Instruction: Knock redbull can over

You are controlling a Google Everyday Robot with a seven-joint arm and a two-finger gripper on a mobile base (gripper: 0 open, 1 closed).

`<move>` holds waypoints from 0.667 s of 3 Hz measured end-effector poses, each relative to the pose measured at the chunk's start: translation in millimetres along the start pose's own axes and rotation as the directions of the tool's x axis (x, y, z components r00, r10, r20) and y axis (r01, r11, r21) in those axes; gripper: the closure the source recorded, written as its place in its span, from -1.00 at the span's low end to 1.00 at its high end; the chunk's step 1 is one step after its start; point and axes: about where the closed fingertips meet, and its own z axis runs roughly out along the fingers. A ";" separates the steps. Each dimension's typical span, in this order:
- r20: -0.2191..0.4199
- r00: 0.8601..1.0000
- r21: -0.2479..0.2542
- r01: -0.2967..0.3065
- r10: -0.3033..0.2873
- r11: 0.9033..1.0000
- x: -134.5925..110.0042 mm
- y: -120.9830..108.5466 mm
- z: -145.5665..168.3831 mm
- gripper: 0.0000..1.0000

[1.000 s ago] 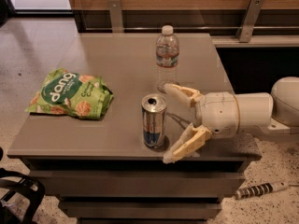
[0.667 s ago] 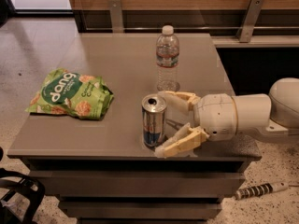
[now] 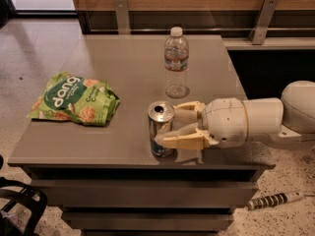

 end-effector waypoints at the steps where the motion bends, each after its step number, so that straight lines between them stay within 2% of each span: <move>1: -0.001 1.000 -0.004 0.002 -0.002 1.000 -1.2 0.8 1.7 0.76; 2: -0.001 1.000 -0.007 0.005 -0.005 1.000 -2.3 1.5 3.3 1.00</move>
Offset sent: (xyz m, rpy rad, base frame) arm -0.0006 0.0016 0.0007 -0.0008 -0.0013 0.0032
